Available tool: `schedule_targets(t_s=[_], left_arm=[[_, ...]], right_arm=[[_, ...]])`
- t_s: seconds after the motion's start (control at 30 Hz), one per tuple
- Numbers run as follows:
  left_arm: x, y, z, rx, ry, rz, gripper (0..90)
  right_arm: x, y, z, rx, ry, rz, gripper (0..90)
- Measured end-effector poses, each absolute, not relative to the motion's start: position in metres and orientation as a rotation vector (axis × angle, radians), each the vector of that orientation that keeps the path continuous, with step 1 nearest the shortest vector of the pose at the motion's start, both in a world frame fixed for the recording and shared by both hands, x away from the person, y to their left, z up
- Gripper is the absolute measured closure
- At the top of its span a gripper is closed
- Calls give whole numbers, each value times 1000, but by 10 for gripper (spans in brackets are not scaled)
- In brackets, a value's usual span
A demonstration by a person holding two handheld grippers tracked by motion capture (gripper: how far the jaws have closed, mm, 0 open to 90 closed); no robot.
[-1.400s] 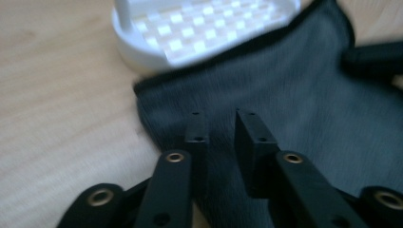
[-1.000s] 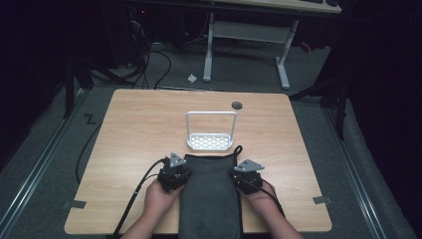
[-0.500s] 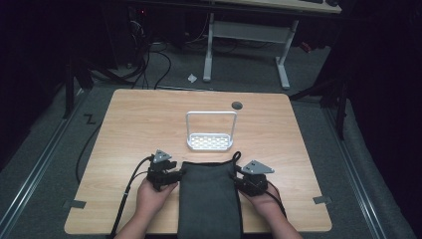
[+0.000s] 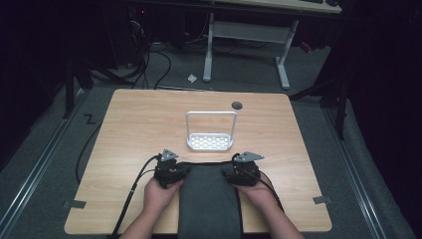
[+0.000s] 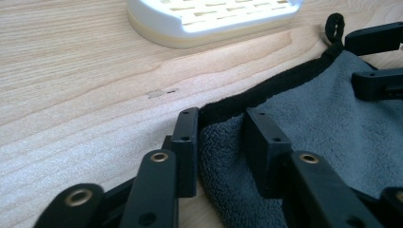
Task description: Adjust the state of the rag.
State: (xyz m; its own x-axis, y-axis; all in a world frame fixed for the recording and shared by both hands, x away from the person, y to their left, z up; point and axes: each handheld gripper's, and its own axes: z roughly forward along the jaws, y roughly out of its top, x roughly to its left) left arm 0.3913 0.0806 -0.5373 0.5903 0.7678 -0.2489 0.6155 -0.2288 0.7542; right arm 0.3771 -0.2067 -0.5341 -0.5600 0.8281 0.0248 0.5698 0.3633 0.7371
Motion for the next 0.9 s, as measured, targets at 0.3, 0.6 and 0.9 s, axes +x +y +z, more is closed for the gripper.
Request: schedule_targets(t_s=[0.3, 0.6, 0.9], left_arm=[[392, 85, -539, 1900, 1126, 172, 704], [393, 86, -540, 1889, 1136, 160, 711], [390, 87, -537, 1888, 1111, 189, 791]], right_arm=[[372, -202, -532, 1211, 2315, 1043, 626], [367, -196, -532, 1208, 2318, 1055, 777], [360, -199, -524, 1167, 2277, 1113, 788]])
